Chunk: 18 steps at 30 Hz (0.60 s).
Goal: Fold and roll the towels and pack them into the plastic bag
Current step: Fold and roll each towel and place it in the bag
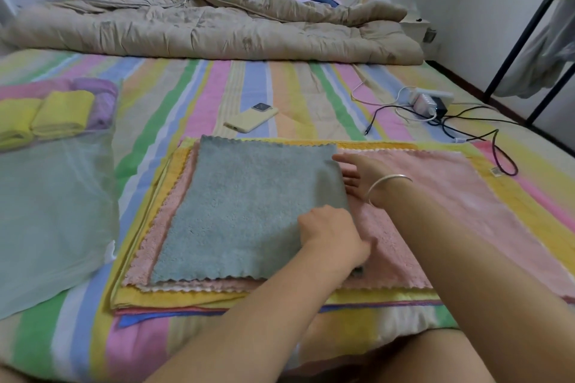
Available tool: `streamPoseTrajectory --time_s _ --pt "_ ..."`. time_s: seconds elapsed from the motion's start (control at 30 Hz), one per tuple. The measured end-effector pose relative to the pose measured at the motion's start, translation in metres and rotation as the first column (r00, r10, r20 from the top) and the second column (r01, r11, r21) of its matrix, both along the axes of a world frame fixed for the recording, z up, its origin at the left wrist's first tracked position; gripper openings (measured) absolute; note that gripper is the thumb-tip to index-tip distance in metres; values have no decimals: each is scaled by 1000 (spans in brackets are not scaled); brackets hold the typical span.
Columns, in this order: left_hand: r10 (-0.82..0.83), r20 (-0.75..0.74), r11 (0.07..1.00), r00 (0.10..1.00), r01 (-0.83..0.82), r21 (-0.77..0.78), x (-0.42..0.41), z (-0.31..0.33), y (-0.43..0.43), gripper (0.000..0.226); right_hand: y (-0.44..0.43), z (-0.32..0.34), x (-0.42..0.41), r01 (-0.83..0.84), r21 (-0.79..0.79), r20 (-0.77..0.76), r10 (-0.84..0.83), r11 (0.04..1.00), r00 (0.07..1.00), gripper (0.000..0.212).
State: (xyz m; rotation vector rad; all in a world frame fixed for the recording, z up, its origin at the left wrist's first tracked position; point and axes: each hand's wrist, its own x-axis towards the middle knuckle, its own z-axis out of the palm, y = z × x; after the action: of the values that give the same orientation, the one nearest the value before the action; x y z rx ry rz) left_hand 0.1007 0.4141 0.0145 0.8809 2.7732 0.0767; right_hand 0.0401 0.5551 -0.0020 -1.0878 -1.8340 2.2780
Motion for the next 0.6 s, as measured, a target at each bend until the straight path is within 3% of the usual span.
streamPoseTrajectory --time_s 0.17,0.23,0.33,0.4,0.5,0.6 --pt "-33 99 998 995 39 -58 -1 4 8 46 8 -2 -31 -42 68 36 40 997 999 42" --pt "-38 138 998 990 44 -41 -4 9 3 38 6 1 -37 -57 141 42 52 988 998 35" --pt "-19 228 997 974 3 72 -10 15 -16 19 6 7 -44 -66 281 -10 72 958 997 24" --pt "3 296 977 955 -65 201 -18 15 -36 34 1 15 -50 -77 334 -52 100 939 994 20" --pt "39 442 890 896 -232 392 -25 15 -73 37 -15 30 -67 -107 388 -75 147 915 986 19" --pt "29 693 693 720 -514 505 -23 18 -112 19 -42 38 -90 -122 461 -61 169 879 984 22"
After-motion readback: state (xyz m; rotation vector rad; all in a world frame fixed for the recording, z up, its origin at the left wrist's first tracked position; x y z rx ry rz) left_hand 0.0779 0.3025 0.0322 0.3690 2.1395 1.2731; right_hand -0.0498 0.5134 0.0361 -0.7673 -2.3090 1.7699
